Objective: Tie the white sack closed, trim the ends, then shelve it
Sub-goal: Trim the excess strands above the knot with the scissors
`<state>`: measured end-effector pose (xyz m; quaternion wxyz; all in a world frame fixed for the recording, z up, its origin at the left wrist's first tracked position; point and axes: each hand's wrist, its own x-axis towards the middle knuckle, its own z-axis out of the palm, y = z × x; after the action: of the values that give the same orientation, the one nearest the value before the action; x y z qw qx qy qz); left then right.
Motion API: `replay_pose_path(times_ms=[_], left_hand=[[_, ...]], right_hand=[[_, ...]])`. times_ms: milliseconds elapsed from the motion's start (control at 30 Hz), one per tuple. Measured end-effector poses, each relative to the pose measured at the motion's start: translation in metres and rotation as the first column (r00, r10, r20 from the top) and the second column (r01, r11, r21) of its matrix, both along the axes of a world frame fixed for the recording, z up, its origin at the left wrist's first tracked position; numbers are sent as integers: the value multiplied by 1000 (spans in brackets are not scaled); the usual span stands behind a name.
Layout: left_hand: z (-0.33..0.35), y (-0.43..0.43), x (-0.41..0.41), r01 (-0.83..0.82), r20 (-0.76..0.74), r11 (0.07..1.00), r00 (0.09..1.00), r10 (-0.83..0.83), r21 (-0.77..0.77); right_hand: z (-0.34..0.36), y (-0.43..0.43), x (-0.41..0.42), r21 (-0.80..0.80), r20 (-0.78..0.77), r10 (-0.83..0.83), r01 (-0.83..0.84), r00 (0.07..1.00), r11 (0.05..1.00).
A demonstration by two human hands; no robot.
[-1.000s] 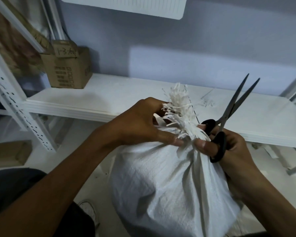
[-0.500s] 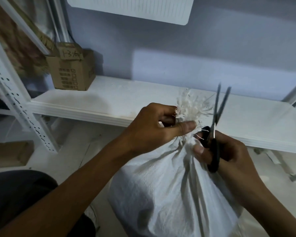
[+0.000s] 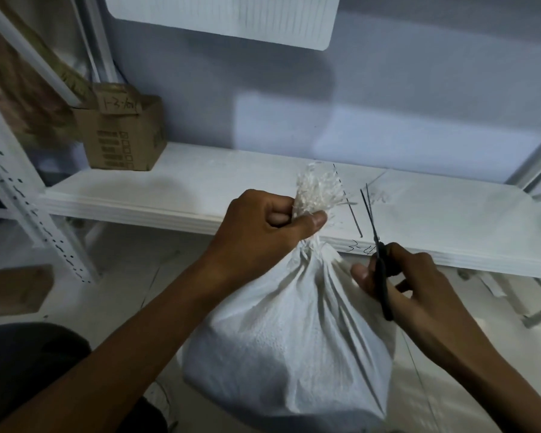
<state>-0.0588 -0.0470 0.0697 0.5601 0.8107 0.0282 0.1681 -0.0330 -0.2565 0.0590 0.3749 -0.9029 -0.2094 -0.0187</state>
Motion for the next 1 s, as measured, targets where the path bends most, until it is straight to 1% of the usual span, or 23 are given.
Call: replay_pose_path(times_ms=[100, 233, 300, 367, 433, 467, 567, 667, 700, 833, 867, 933, 1000], left_hand=[[1, 0, 0, 10, 4, 1000, 1000, -10, -10], [1, -3, -1, 60, -6, 998, 998, -60, -29], [0, -5, -2, 82, -14, 997, 997, -82, -9], [0, -6, -3, 91, -28, 996, 995, -91, 25], [1, -5, -4, 93, -31, 996, 995, -92, 16], [2, -5, -4, 96, -29, 995, 995, -96, 1], [4, -4, -4, 107, -16, 994, 994, -107, -9], [3, -4, -5, 106, -21, 994, 994, -106, 1], [2, -4, -5, 106, -25, 994, 994, -106, 16], [5, -5, -5, 119, -38, 991, 992, -117, 67], [6, -6, -5, 123, -42, 989, 992, -120, 85], [7, -6, -5, 130, -46, 984, 991, -126, 122], [9, -5, -5, 140, -45, 980, 990, -135, 141]], right_hand=[[2, 0, -2, -28, 40, 29, -28, 999, 999], [3, 4, -1, -38, 29, 82, -81, 996, 996], [2, 4, -1, -18, 52, 112, -111, 992, 994], [0, 3, 2, 7, 118, 132, -134, 984, 991], [-2, 1, 5, 24, 165, 120, -125, 979, 992], [-3, 1, 5, 45, 164, 115, -124, 980, 991], [-4, 2, 4, 109, 112, 105, -118, 988, 987], [1, 3, 3, 215, -45, 140, -128, 989, 968], [3, 2, 3, 228, -85, 164, -141, 983, 964], [6, 0, 4, 209, -169, 208, -171, 964, 963], [6, 0, 4, 206, -169, 203, -167, 965, 964], [6, 0, 5, 183, -104, 167, -147, 980, 972], [7, -1, 7, 229, -67, 122, -104, 990, 968]])
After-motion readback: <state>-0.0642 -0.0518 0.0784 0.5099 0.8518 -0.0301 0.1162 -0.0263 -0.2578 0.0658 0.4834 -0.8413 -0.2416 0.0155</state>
